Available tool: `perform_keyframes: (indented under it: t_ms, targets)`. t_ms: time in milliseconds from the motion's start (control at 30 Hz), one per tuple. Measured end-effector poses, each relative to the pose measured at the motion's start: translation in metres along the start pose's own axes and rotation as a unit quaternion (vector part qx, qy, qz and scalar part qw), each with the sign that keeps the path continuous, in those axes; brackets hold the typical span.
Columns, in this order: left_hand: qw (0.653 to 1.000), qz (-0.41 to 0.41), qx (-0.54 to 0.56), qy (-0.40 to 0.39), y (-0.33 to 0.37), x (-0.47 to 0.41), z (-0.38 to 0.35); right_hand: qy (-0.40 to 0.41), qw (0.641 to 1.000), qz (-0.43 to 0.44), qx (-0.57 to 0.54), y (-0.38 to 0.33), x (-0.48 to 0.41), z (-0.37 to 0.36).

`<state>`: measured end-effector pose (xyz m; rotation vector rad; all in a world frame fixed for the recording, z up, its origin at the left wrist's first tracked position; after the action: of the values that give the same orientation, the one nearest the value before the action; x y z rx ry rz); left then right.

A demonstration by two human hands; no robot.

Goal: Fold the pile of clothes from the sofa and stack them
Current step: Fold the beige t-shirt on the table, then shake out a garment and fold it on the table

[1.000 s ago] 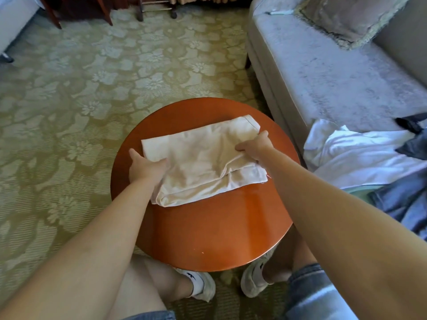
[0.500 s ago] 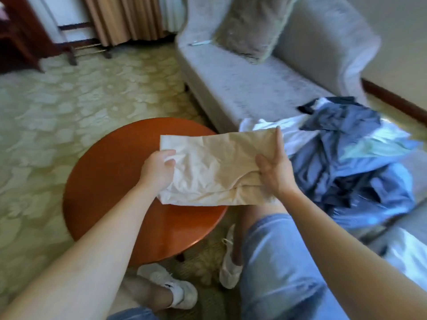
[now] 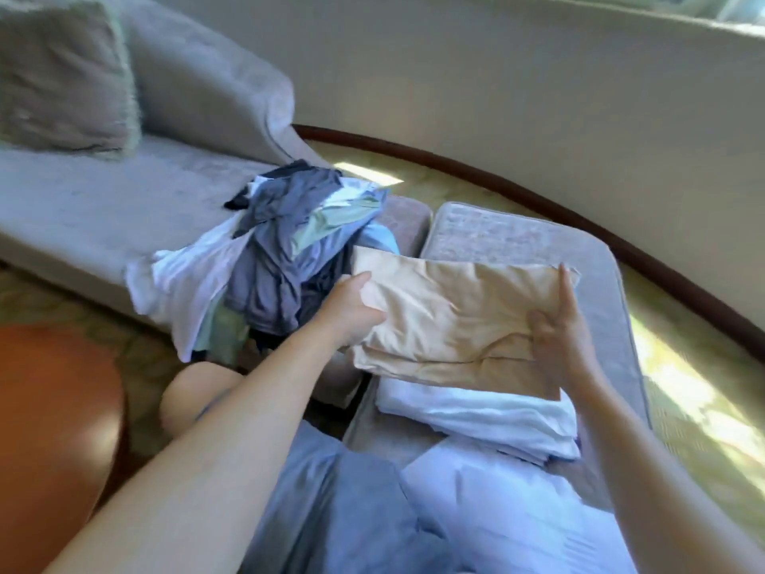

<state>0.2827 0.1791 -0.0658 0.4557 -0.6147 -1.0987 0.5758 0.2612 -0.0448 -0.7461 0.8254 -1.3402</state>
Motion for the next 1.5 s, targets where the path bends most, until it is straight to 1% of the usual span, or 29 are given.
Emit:
perform_keyframes:
  t_ms: [67, 100, 167, 200, 233, 267, 333, 433, 533, 600, 700, 767, 867, 933, 1000, 1067, 1100, 1167, 1200, 1233, 1333, 1400, 1500]
  targets:
    - [0.998, -0.006, -0.053, -0.043, 0.011, -0.008, -0.035, 0.007, 0.998, -0.059, 0.022, 0.048, -0.004, 0.017]
    - [0.995, -0.003, -0.085, -0.051, 0.009, -0.009, -0.047, 0.002, 0.994, -0.104, 0.041, 0.074, -0.003, 0.021]
    - [0.989, 0.021, -0.134, -0.050, -0.007, -0.009, -0.058, 0.003, 0.976, -0.188, 0.111, 0.118, 0.005, 0.023]
    - [0.987, 0.038, -0.148, -0.044, -0.019, -0.010, -0.058, 0.010, 0.970, -0.201, 0.139, 0.127, 0.007, 0.021]
    - [0.984, 0.056, -0.164, -0.036, -0.031, -0.011, -0.053, 0.019, 0.970, -0.187, 0.153, 0.125, 0.006, 0.014]
    - [0.980, 0.076, -0.179, -0.029, -0.044, -0.013, -0.046, 0.024, 0.975, -0.155, 0.159, 0.115, 0.002, 0.004]
    - [0.974, 0.109, -0.198, -0.010, -0.066, -0.015, -0.026, 0.001, 0.983, -0.097, 0.153, 0.085, -0.010, -0.031]
    - [0.970, 0.132, -0.203, 0.036, -0.092, -0.017, 0.016, -0.093, 0.987, 0.002, 0.132, 0.022, -0.031, -0.110]
    - [0.959, 0.163, -0.215, 0.088, -0.127, -0.018, 0.061, -0.201, 0.972, 0.073, 0.097, -0.050, -0.038, -0.199]
    - [0.947, 0.186, -0.238, 0.107, -0.154, -0.018, 0.089, -0.262, 0.957, 0.082, 0.093, -0.088, -0.039, -0.259]
    - [0.916, 0.197, -0.329, 0.118, -0.189, -0.018, 0.121, -0.341, 0.930, 0.088, 0.104, -0.126, -0.041, -0.341]
    - [0.903, 0.203, -0.361, 0.116, -0.210, -0.022, 0.134, -0.373, 0.920, 0.060, 0.110, -0.135, -0.047, -0.388]
    - [0.903, 0.208, -0.360, 0.108, -0.235, -0.034, 0.143, -0.392, 0.912, -0.013, 0.119, -0.128, -0.056, -0.439]
    - [0.914, 0.194, -0.340, 0.108, -0.242, -0.042, 0.141, -0.386, 0.914, -0.036, 0.119, -0.122, -0.055, -0.455]
    - [0.939, 0.179, -0.278, 0.092, -0.246, -0.050, 0.131, -0.363, 0.927, -0.034, 0.091, -0.125, -0.050, -0.455]
    - [0.969, 0.156, -0.184, 0.056, -0.243, -0.058, 0.114, -0.328, 0.944, -0.007, 0.013, -0.136, -0.041, -0.444]
    - [0.977, 0.142, -0.153, 0.033, -0.238, -0.063, 0.104, -0.310, 0.950, 0.007, -0.036, -0.143, -0.035, -0.434]
    - [0.982, 0.129, -0.138, 0.005, -0.223, -0.069, 0.085, -0.278, 0.953, 0.025, -0.116, -0.162, -0.025, -0.411]
    - [0.985, 0.126, -0.118, 0.010, -0.215, -0.071, 0.080, -0.267, 0.954, 0.039, -0.133, -0.175, -0.021, -0.400]
    - [0.988, 0.120, -0.095, 0.029, -0.205, -0.070, 0.080, -0.259, 0.954, 0.056, -0.140, -0.187, -0.018, -0.390]
    - [0.987, 0.092, -0.038, 0.127, -0.185, -0.061, 0.099, -0.227, 0.952, 0.095, -0.181, -0.231, -0.013, -0.358]
    - [0.975, 0.090, -0.016, 0.200, -0.176, -0.045, 0.129, -0.207, 0.950, 0.117, -0.202, -0.260, -0.012, -0.342]
    - [0.943, 0.091, 0.076, 0.312, -0.168, -0.001, 0.193, -0.191, 0.946, 0.152, -0.215, -0.308, -0.006, -0.327]
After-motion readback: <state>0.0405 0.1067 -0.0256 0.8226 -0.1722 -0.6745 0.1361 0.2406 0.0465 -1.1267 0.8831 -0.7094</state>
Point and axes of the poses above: each hand's wrist, its own x-axis away from the middle knuckle, its own z-axis out of the back of the hand, y = z × x, the point moved 9 cm from there along -x, towards the middle knuckle, and after that the axes turned 9 degrees about -x, right-handed, at the moved point
